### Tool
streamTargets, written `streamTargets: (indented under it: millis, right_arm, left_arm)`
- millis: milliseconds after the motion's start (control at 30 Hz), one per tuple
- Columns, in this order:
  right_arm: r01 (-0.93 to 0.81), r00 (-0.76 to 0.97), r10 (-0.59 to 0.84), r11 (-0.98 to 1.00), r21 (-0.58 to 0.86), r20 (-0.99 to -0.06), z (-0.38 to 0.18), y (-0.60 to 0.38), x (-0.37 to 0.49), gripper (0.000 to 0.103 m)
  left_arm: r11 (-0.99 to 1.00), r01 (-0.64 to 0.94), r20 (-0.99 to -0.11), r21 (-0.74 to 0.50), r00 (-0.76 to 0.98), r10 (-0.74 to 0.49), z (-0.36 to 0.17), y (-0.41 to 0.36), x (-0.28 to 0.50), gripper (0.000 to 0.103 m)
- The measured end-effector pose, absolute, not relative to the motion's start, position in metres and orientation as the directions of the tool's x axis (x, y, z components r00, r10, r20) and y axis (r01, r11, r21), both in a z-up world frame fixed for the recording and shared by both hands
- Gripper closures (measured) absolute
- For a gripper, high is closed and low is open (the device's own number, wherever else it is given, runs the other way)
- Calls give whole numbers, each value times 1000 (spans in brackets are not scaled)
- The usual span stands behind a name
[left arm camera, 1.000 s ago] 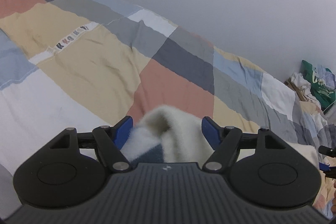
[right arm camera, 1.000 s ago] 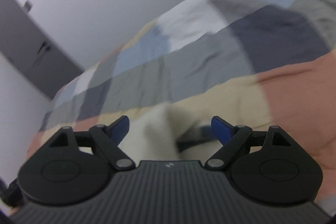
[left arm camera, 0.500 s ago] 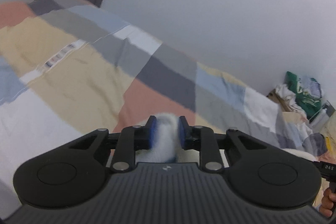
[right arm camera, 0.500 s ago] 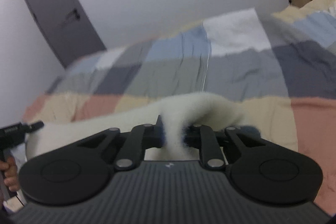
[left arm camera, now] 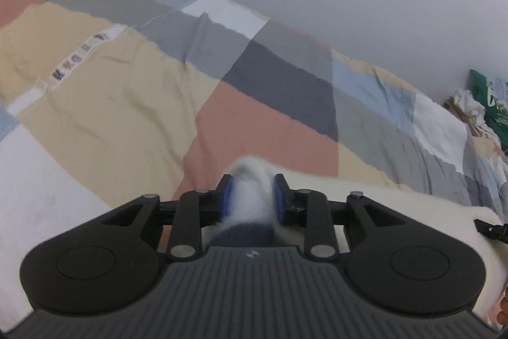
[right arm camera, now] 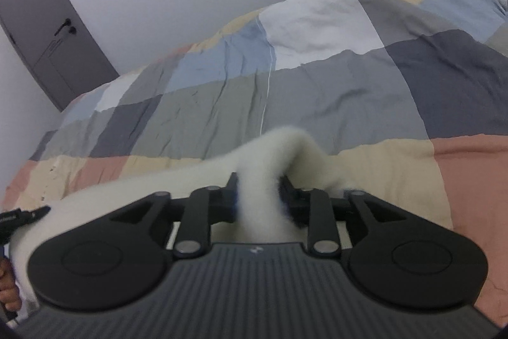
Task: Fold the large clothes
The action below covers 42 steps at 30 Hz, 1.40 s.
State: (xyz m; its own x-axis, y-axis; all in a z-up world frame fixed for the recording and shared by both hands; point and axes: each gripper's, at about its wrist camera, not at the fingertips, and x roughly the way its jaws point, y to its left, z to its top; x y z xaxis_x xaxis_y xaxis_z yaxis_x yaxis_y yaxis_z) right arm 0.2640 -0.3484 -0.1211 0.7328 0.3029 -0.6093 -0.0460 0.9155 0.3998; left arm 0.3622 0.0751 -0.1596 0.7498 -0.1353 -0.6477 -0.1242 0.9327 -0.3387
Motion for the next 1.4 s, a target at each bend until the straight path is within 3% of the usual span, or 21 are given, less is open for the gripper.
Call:
streamTargets:
  millis: [200,267,300,400,533,733,900,1133,1400]
  right_arm:
    - [-48,729,272,936,349,-629,-123,-338,266,70]
    - [-17,732,260,931,365,-629,-118,-341,262,57]
    - [5,737,251,926,376,-628,-115,-343,259,44]
    - [35,772,244,906,422,-587,-107,-346,239,20]
    - [52,836,218,882,468,-503,-94,-341,195,19]
    - [37,893,161,904,426,-419,-75,-324,148,19]
    - [-57,883,287,850,523,-371,-70,-304,130,19]
    - [-53,686,555,684,728,-471,-102,-274,125,19]
    - [153,584,601,579,801,-546,-147,-283,138,17]
  left_arm:
    - [915,-131,-627,-382,764,-153,-153,84,348,63]
    - [918,-138,-616,-371,776,-132,-147,84,339,58]
    - [922,-145,-611,-359,783,-115,-143,83,334,52]
    - [943,-161,-588,-292,808,-44,-132,78,316,40]
    - [954,-162,-566,-251,825,-9,-120,73,286,37]
    - [949,-123,-533,-291,845,-55,-104,63,246,36]
    - [941,-58,-509,-333,851,-128,-100,40,225,36]
    - [922,12,-533,-387,813,-234,-113,10,203,36]
    - [893,49,-554,-448,769,-320,-128,-6,207,36]
